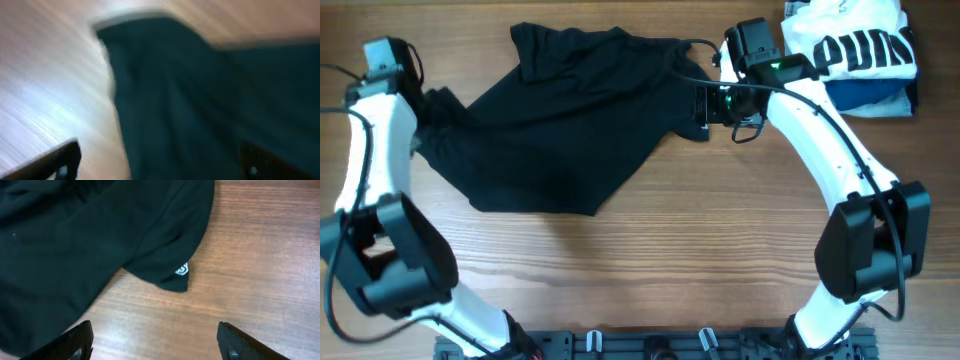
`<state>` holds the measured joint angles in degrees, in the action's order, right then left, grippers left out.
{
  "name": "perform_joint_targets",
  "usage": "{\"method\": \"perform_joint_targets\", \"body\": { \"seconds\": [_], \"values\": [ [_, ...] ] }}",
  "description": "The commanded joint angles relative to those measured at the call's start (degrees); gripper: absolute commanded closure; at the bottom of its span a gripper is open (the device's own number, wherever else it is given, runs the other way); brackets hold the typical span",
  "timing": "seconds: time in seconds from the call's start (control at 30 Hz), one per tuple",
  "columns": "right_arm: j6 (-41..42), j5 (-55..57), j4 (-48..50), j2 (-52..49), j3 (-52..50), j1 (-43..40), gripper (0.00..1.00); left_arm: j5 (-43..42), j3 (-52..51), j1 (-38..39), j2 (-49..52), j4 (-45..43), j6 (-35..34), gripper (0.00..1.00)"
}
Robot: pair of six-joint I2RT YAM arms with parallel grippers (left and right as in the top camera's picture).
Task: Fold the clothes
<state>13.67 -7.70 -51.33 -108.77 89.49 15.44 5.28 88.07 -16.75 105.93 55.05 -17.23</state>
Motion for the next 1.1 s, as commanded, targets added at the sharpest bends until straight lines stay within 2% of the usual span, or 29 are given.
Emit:
{"method": "perform_joint_targets", "body": {
  "seconds": [0.0,0.07,0.13,0.2,0.33,0.43,0.53,0.57,0.63,0.73,0.77,0.8,0.83,0.9,0.97,1.0,1.07],
  "values": [
    [-0.17,1.68,-0.04,-3.43,0.00,-1.27,0.20,-12.76,3.10,7.93,-5.22,7.61,0.59,0.01],
    [-1.57,1.64,0.17,-3.43,0.00,-2.64,0.20,-12.76,1.99,15.02,-4.85,12.81,1.88,0.01],
    [-2.40,0.85,0.74,-3.43,0.00,-3.82,0.20,-12.17,-0.02,20.50,-4.83,13.16,2.05,0.02],
    [-3.65,-1.57,1.73,-3.43,0.00,-4.61,0.20,-10.19,-3.93,25.70,-4.83,12.83,1.62,0.07],
    [-4.50,-2.93,5.01,-3.43,0.00,-4.66,0.20,-11.69,-18.62,33.20,-4.83,6.51,-2.75,0.12],
    [-4.70,-3.65,6.80,-3.43,0.00,-4.66,0.20,-11.19,-25.11,38.60,-4.83,-0.37,-6.93,0.14],
    [-4.72,-4.02,7.45,-3.43,0.00,-4.66,0.20,-7.39,-30.03,40.09,-4.83,-7.06,-14.16,0.17],
    [-4.74,-4.00,7.45,-3.43,0.00,-4.66,0.20,-6.12,-31.80,40.13,-4.83,-9.05,-14.36,0.18],
    [-4.70,-4.00,7.54,-3.43,0.00,-4.66,0.20,-3.19,-35.01,40.13,-4.74,-12.33,-14.34,0.28],
    [-4.63,-4.00,7.63,-3.43,0.00,-4.66,0.20,0.24,-36.76,40.11,-4.72,-13.29,-14.36,0.31],
    [-4.61,-4.00,7.63,-3.43,0.00,-4.66,0.20,1.81,-36.76,40.11,-4.72,-13.38,-14.38,0.42],
    [-4.50,-4.00,7.63,-3.43,0.00,-4.66,0.20,4.79,-36.74,40.02,-4.72,-13.99,-15.08,0.69],
    [-4.42,-4.02,7.61,-3.43,0.00,-4.66,0.20,6.62,-36.11,40.00,-4.81,-13.38,-15.26,0.96],
    [-2.95,-4.00,5.77,-3.43,0.00,-4.66,0.21,8.15,-29.11,40.00,-6.45,-3.69,-17.00,0.96],
    [-2.51,-4.44,1.79,-3.30,0.04,-4.66,0.29,9.18,-19.91,40.00,-9.68,8.61,-17.14,0.96],
    [-2.54,-4.42,-1.64,-2.86,0.07,-4.68,0.40,9.07,-15.30,40.00,-11.87,16.00,-18.80,0.96],
    [-2.78,-4.42,-5.57,-1.84,0.07,-5.01,0.45,5.81,-9.77,40.00,-15.06,25.57,-19.67,0.96]
  ]
}}
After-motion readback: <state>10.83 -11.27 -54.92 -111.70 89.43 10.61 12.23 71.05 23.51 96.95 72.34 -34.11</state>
